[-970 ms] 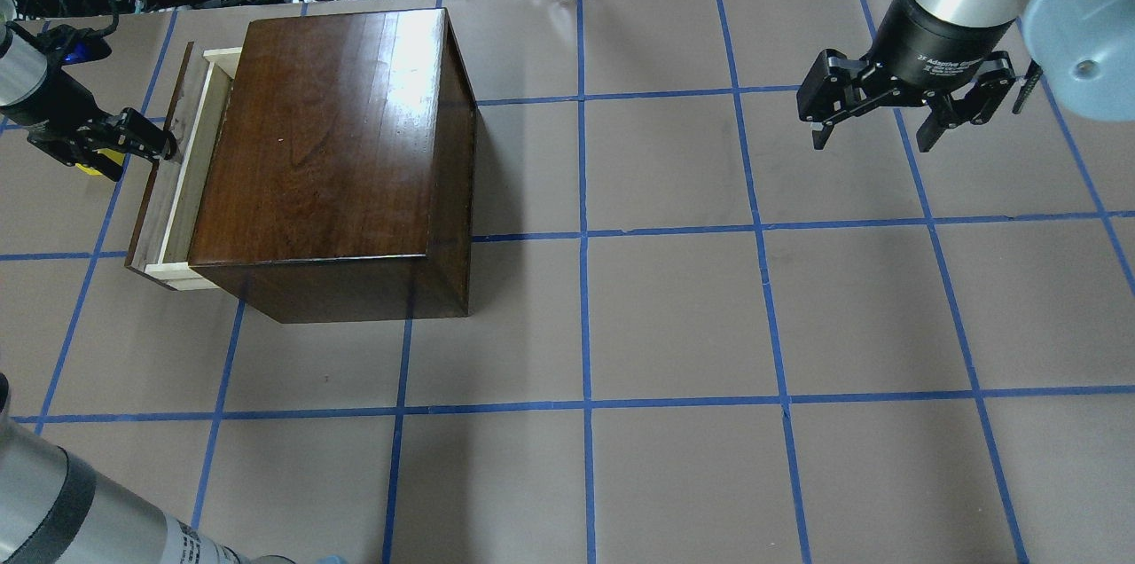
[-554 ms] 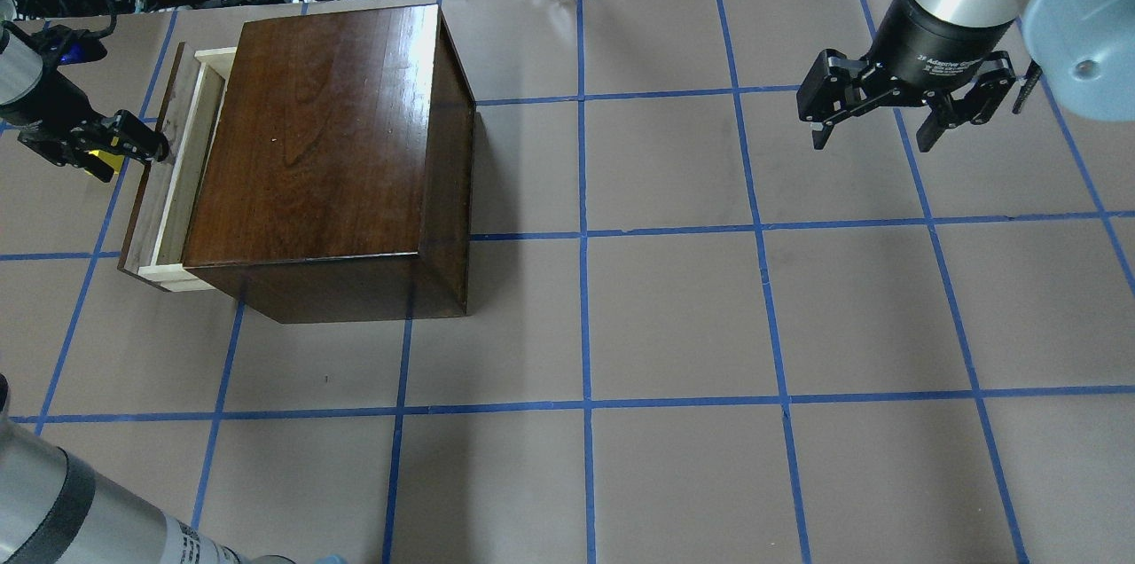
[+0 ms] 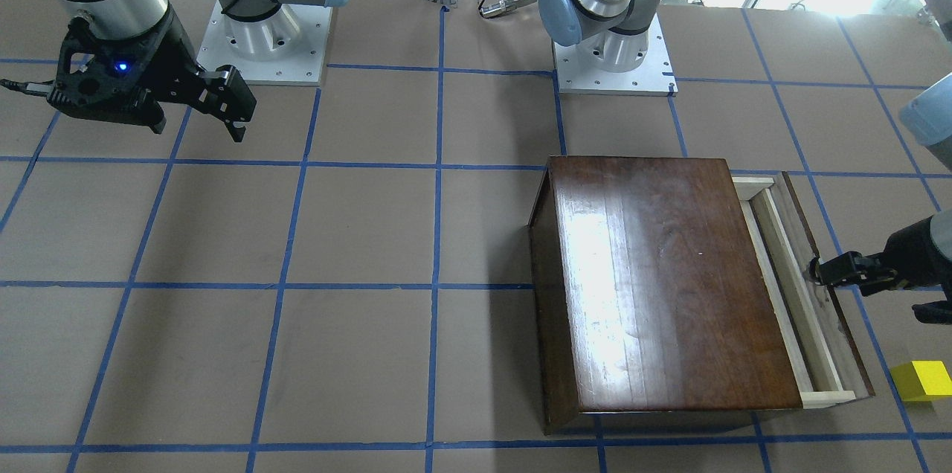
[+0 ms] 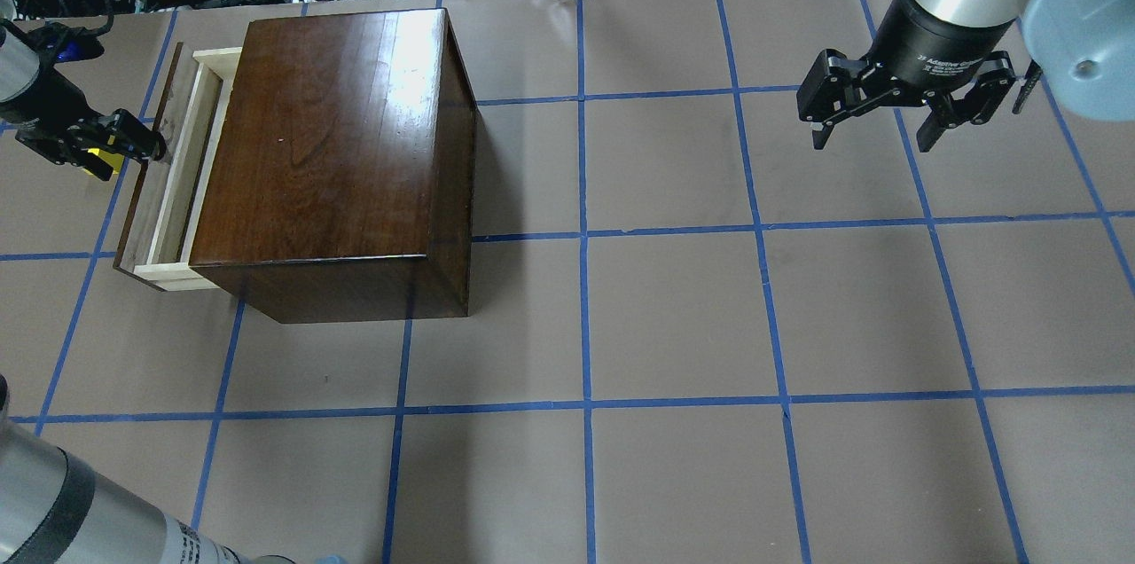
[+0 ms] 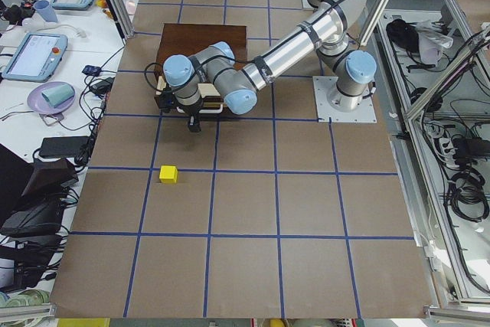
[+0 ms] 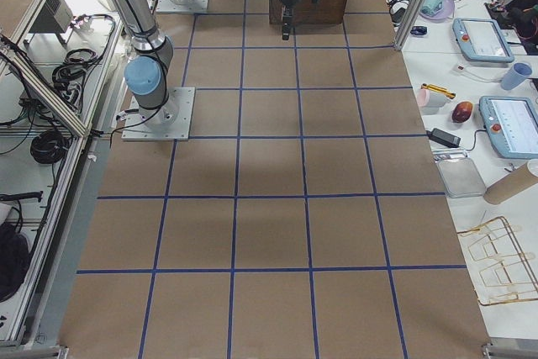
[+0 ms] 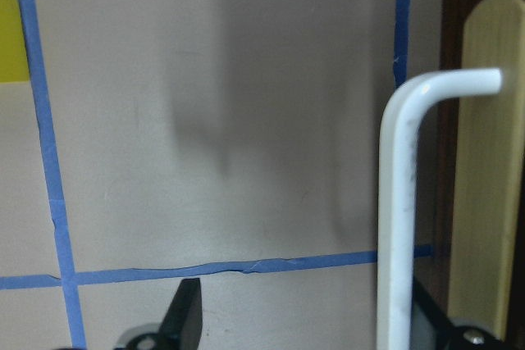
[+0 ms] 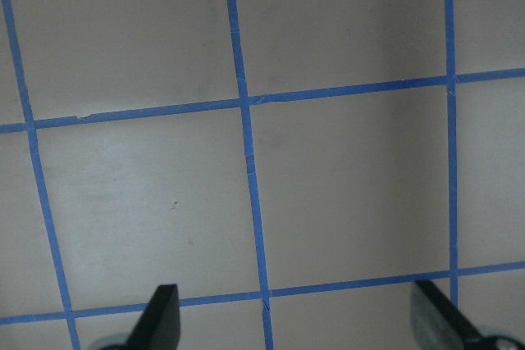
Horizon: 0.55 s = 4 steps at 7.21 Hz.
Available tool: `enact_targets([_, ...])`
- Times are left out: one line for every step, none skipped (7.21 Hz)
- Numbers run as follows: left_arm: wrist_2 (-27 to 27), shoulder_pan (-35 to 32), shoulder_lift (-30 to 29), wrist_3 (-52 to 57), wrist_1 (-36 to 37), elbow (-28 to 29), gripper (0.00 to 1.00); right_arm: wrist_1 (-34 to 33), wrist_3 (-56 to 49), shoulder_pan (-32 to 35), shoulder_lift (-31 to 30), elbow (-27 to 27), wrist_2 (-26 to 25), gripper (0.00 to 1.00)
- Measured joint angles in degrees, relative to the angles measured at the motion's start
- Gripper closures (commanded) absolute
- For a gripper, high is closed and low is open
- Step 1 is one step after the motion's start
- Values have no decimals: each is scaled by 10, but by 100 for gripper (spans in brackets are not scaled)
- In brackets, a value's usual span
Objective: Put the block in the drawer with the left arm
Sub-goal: 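Pull the drawer open outward with the left gripper, then release the handle and move the left gripper toward the yellow cube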
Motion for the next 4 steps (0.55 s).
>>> enact_targets([1, 0, 1, 0, 0, 1, 18, 0, 0, 0, 0, 0, 0, 0])
enact_targets([3, 0, 3, 0, 0, 2, 18, 0, 0, 0, 0, 0, 0, 0])
enact_targets([8, 0, 5, 0, -1, 2, 18, 0, 0, 0, 0, 0, 0, 0])
enact_targets([10, 0, 5, 0, -1, 2, 18, 0, 0, 0, 0, 0, 0, 0])
